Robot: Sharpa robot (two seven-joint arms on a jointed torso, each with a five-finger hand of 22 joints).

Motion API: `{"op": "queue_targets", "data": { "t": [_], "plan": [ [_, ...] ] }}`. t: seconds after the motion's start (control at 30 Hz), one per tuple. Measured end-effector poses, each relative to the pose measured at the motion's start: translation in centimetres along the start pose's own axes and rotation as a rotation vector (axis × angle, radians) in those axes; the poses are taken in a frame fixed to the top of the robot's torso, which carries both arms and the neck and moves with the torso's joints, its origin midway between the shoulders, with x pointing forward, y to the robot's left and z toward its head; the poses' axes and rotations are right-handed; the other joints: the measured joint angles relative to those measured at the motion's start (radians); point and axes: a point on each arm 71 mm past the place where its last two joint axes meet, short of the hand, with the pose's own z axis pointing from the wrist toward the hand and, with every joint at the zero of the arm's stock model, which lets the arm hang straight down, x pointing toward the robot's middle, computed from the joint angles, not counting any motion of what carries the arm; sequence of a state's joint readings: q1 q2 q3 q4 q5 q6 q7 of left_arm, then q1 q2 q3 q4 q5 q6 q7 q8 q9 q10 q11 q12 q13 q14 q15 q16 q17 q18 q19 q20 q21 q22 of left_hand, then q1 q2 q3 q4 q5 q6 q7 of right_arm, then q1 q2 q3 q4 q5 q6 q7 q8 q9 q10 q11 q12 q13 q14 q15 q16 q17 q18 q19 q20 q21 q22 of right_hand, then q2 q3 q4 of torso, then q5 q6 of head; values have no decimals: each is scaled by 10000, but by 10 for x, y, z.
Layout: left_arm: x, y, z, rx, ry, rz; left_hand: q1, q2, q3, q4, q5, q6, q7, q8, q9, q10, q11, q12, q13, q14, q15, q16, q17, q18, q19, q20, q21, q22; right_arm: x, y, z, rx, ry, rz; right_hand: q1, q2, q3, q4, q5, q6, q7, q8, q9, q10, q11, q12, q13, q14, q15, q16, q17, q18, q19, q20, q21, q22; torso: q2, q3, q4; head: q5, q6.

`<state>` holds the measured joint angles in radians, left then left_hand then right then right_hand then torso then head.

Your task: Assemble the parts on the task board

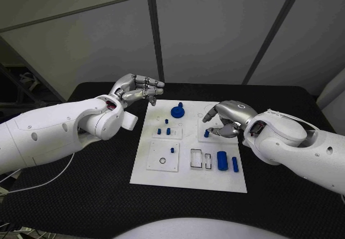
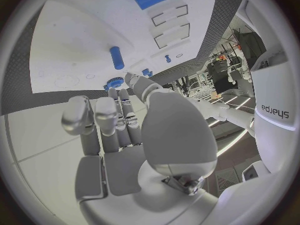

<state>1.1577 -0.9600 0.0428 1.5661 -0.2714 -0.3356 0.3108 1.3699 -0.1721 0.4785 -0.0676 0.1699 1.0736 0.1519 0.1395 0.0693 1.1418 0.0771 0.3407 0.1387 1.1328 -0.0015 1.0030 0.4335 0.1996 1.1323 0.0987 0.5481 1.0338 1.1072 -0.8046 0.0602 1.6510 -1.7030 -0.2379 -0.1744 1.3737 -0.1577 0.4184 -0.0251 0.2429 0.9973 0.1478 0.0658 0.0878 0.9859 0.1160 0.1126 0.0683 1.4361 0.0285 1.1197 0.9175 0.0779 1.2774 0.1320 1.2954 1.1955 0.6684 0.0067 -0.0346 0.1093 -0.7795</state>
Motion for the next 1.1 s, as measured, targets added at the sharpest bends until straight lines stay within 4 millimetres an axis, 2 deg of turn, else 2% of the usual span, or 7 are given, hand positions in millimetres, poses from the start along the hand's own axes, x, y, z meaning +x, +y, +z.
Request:
{"op": "queue_targets", "data": {
  "t": [0.43,0.5,0.7,0.9,1.0,1.03,1.1],
  "plan": [
    [0,0,0,-3,14,-3,-31,31,0,0,0,0,0,0,-5,-51,52,43,12,0,0,0,1,-1,-35,35,-39,-11,9,-4,8,244,887,-327,0,0,-84,84,-49,-29,-29,0,-22,4,-3,279,1,0,0,0,-3,0,0,0,0,1,8,-1,-8,69,-130],
    [0,0,0,-2,19,-5,-40,40,0,0,0,0,0,0,-8,-51,52,43,12,0,0,0,1,0,-36,35,-39,-10,10,-3,9,255,998,-362,0,0,-97,97,-49,-16,-41,0,-22,98,-85,393,7,0,0,0,-3,0,0,0,0,4,7,-1,-8,86,-144],
    [0,0,0,-2,23,-6,-40,40,0,0,0,1,-1,0,-8,-51,52,43,11,0,0,0,2,-1,-35,35,-39,-10,13,-2,11,261,1308,-450,28,28,-123,123,-49,9,-66,0,-21,355,-133,613,15,77,-76,127,151,-1,153,-68,50,184,-1,7,-8,112,-162],
    [0,0,0,0,29,-9,-39,40,0,0,0,1,-1,0,-8,-84,19,43,10,-33,34,0,1,0,-35,35,-39,-10,16,-2,13,304,1524,-511,72,72,-19,226,-107,259,-15,66,-12,730,-214,806,15,189,-188,346,391,0,411,-142,281,456,-2,9,-12,116,-168],
    [0,0,0,2,29,-10,-39,39,0,0,0,0,-1,0,-7,-84,19,42,10,-33,34,0,-6,0,-35,35,-39,-9,17,-1,15,286,1567,-500,79,200,48,293,-146,426,-15,116,25,939,-280,855,23,219,-218,438,530,-2,599,-156,463,675,-2,12,-13,116,-173],
    [0,0,0,3,27,-9,-39,39,0,0,0,1,-1,0,-7,-84,19,42,10,-33,34,0,-7,0,-35,35,-39,-9,17,0,16,270,1575,-482,107,242,75,321,-145,490,-14,116,32,968,-252,892,23,219,-218,478,554,-2,637,-194,507,731,-2,12,-14,116,-175],
    [0,0,0,7,25,-9,-39,40,0,0,0,1,-1,0,-7,-84,19,41,10,-33,34,0,-7,0,-35,35,-39,-9,17,0,17,253,1582,-455,104,240,89,334,-145,562,-13,181,51,1068,-302,893,22,226,-226,504,593,-2,713,-193,554,824,-2,12,-14,116,-180]
  ]
}}
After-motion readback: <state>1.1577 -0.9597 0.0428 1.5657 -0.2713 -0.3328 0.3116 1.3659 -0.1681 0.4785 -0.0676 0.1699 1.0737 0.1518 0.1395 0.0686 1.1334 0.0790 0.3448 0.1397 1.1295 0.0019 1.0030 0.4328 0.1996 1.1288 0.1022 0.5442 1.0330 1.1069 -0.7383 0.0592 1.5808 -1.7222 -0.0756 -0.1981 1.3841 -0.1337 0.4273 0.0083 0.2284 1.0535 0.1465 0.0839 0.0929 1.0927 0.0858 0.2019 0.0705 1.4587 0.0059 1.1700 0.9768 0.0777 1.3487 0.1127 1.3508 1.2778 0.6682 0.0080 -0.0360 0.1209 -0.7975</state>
